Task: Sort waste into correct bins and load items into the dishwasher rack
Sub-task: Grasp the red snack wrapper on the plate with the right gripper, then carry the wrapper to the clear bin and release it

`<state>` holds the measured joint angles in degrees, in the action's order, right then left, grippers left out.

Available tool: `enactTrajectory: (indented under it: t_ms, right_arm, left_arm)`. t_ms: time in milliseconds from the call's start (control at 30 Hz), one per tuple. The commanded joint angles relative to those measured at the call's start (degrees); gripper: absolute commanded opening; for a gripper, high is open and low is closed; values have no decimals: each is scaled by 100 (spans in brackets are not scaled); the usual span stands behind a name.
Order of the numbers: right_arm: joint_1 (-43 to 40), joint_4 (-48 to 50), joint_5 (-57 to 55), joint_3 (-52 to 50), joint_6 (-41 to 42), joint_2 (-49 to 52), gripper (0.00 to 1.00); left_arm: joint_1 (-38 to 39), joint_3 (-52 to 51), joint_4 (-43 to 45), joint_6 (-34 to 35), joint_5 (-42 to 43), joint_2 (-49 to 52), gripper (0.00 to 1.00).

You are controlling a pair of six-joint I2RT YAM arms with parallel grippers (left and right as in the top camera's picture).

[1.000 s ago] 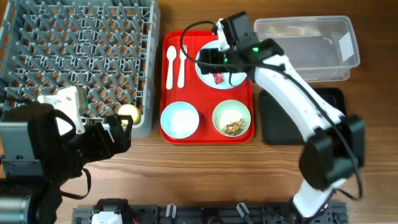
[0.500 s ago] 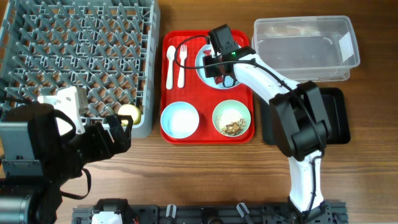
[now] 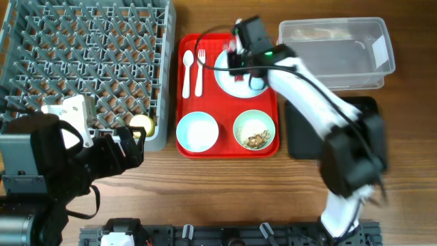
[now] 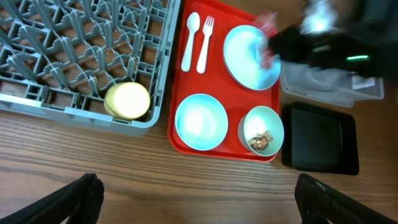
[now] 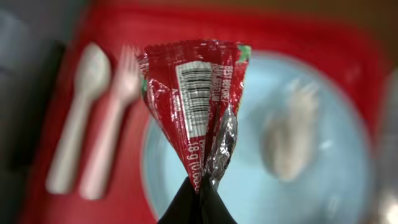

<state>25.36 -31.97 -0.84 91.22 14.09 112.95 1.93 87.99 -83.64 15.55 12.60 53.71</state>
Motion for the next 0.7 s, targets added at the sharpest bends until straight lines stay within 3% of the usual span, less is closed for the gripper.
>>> enactTrajectory:
  t_ms: [0, 133, 433, 500, 533, 667]
  right_arm:
    - [-374, -258, -883, 81, 111, -1239, 4]
    - [-938, -496, -1132, 72, 35, -1346, 4]
    - [-1788, -643, -990, 13, -68, -507, 4]
    - [-1878, -748, -970, 24, -173, -481, 55]
    - [-1882, -785, -896, 48, -345, -518, 63]
    - [-1818, -1010, -68, 138, -669, -901, 73]
  left_arm:
    - [31, 52, 0, 28, 109, 7, 100]
    - [31, 52, 0, 28, 109, 7, 100]
    - [31, 52, 0, 28, 109, 7, 100]
    - [31, 52, 2, 28, 107, 7, 100]
    - [31, 52, 0, 28, 107, 7, 100]
    - [31, 52, 0, 28, 109, 7, 100]
